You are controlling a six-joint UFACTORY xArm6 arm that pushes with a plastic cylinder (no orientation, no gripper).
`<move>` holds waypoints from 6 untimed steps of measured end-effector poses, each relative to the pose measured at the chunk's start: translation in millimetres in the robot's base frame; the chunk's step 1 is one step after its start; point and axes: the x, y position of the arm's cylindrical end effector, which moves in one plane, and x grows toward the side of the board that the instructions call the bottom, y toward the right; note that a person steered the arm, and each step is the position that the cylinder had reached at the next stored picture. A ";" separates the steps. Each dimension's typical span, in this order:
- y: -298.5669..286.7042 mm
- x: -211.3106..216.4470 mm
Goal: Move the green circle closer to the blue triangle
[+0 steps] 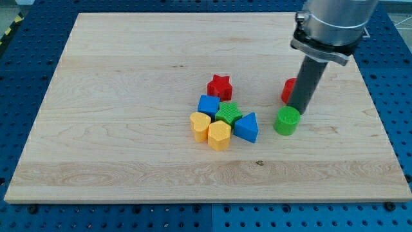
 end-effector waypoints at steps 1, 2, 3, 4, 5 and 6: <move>-3.3 1.1; 34.4 1.2; 75.2 1.2; 85.2 5.1; 63.3 28.9; 27.4 37.9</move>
